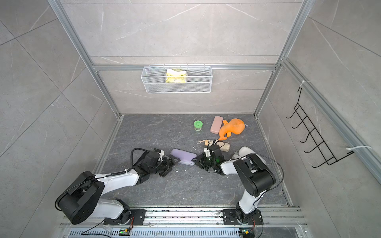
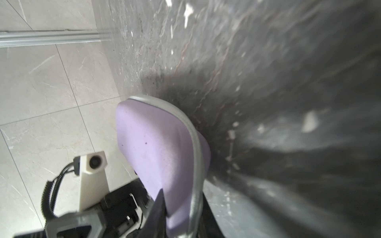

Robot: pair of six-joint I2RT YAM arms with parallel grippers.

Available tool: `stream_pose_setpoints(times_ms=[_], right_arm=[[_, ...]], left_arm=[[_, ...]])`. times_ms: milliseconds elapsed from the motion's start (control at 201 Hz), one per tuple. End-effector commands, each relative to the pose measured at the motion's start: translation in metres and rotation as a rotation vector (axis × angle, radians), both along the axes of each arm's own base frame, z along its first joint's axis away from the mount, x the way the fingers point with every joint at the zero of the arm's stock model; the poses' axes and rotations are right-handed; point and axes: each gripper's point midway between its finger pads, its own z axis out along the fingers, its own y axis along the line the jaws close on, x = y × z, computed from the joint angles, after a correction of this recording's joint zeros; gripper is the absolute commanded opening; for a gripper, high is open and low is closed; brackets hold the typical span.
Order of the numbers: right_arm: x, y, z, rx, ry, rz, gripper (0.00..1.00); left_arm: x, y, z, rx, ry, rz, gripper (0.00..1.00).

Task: Put umbrellas into zippered umbrella sleeves
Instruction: Pick up the umbrella sleeve at the center of the board.

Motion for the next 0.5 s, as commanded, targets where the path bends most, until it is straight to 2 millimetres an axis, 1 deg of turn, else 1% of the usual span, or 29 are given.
stream_pose_setpoints(times_ms=[0, 55, 154, 254, 309, 368, 428, 498], right_arm=[[0.007, 0.015, 0.025, 0.069, -0.037, -0.085, 0.04], [0.003, 0.023, 0.028, 0.079, -0.032, -0.088, 0.04], [-0.004, 0.034, 0.035, 0.087, -0.029, -0.083, 0.03], [-0.014, 0.043, 0.038, 0.090, -0.016, -0.065, 0.02], [-0.020, 0.048, 0.038, 0.089, -0.010, -0.051, 0.02], [-0.026, 0.053, 0.036, 0.085, -0.003, -0.035, 0.02], [-0.033, 0.059, 0.032, 0.083, 0.009, -0.018, 0.02], [-0.038, 0.061, 0.028, 0.081, 0.020, -0.014, 0.02]], left_arm=[[0.029, -0.005, 0.012, -0.069, -0.099, 0.185, 0.99], [0.032, -0.005, 0.009, -0.067, -0.124, 0.229, 0.99], [0.041, 0.004, 0.001, -0.065, -0.153, 0.308, 0.99], [0.047, 0.010, -0.011, -0.064, -0.158, 0.359, 0.94], [0.049, 0.009, -0.015, -0.091, -0.162, 0.373, 0.90], [0.054, 0.006, -0.012, -0.141, -0.187, 0.392, 0.84], [0.058, 0.006, -0.012, -0.182, -0.209, 0.410, 0.76], [0.060, 0.010, -0.011, -0.238, -0.237, 0.442, 0.65]])
